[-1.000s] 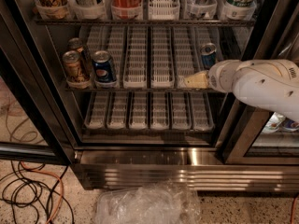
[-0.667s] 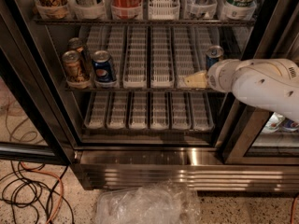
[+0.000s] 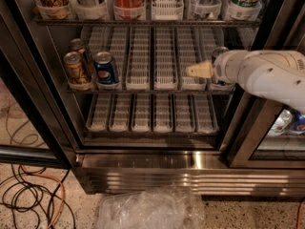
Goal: Pick redbull can from middle shelf of fridge
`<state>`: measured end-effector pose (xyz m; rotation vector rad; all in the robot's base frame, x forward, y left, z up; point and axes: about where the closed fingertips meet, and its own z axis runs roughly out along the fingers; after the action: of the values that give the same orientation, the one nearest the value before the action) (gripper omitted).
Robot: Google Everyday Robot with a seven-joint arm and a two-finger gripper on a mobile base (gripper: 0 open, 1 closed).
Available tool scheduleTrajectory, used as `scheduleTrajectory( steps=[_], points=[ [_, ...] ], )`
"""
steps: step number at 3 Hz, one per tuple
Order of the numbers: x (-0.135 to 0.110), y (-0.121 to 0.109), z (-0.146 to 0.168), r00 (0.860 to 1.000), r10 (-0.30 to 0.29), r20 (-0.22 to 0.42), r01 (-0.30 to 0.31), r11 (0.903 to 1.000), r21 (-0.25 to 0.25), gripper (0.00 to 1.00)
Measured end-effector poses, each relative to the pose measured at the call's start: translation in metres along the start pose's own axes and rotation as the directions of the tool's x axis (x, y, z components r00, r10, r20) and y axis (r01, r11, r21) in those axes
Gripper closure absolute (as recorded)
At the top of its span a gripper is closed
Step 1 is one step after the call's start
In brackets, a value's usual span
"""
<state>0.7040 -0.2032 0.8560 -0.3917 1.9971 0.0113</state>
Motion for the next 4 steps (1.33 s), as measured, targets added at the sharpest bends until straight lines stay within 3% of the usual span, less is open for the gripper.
scheduleTrajectory(
  steps=[1,2,4],
  points=[
    [-0.028,-0.014,0.010,0.997,0.059,0.044,-0.060,0.9982,0.009,0.03],
    [-0.046,-0.029,0.016,0.993,0.088,0.079,-0.090,0.9956,0.024,0.14],
    [-0.047,-0.030,0.015,0.993,0.088,0.081,-0.091,0.9955,0.026,0.09]
  ],
)
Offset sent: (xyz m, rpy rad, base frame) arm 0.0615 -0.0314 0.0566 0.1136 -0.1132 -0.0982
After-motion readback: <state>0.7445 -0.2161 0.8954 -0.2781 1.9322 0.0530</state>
